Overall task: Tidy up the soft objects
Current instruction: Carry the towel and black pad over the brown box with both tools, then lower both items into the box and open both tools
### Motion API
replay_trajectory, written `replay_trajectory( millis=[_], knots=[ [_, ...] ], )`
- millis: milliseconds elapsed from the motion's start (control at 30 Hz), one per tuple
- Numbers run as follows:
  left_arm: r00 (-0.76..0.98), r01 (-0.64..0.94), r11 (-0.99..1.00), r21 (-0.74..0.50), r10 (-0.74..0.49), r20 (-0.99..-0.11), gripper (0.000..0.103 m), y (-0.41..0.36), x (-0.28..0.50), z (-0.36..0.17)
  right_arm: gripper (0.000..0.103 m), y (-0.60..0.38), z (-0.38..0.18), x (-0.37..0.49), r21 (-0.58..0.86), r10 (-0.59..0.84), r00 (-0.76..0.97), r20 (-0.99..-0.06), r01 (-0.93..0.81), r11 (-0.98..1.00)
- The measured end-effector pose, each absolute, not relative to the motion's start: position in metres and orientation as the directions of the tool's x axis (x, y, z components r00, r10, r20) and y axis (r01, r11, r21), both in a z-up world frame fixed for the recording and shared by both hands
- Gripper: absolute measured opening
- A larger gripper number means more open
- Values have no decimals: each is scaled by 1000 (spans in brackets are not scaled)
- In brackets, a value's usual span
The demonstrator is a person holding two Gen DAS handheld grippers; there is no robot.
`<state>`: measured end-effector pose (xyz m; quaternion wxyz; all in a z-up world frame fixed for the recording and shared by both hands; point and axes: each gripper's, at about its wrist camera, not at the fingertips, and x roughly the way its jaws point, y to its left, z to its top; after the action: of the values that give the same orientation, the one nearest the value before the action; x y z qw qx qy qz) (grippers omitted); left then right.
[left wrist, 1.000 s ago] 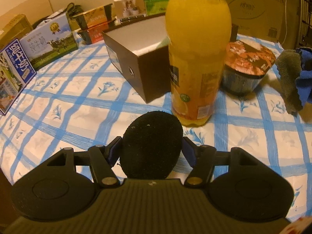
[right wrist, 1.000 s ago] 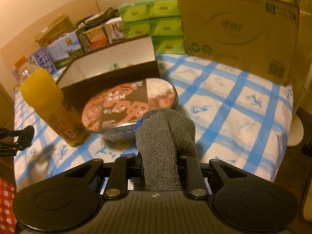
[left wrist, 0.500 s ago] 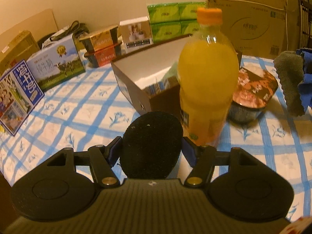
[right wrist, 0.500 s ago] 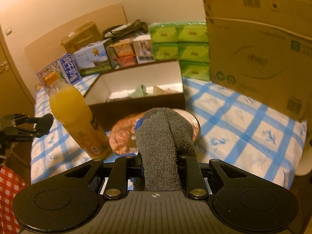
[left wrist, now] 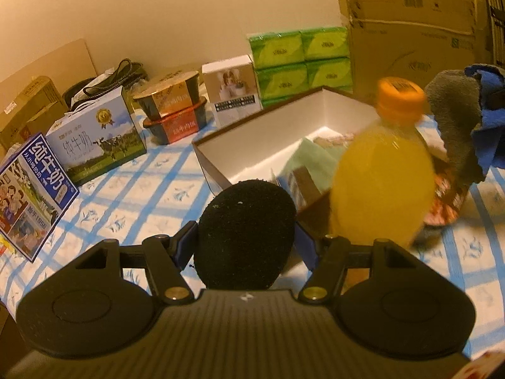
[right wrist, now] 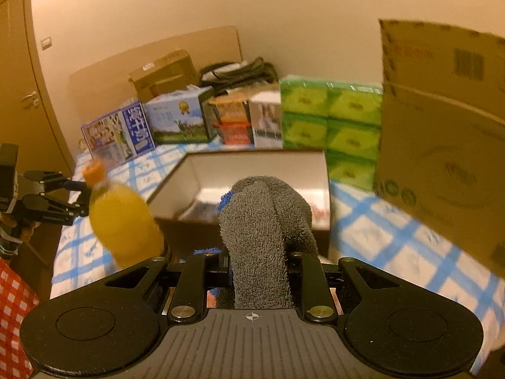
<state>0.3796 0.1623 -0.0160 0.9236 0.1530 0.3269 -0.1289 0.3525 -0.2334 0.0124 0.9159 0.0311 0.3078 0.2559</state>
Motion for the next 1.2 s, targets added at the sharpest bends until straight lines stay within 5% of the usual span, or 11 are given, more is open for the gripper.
replay_trajectory(
  millis=[467,1200],
  knots=[
    [766,366,911,191,-179,-617,63,145,465,-4,21,-197,36,467,151,514,729,-451,-506,849],
    [644,491,854,170,-224,-732,64,78,593,-56,22,-163,-60,594,169,455,628,-631,-461,871]
  ],
)
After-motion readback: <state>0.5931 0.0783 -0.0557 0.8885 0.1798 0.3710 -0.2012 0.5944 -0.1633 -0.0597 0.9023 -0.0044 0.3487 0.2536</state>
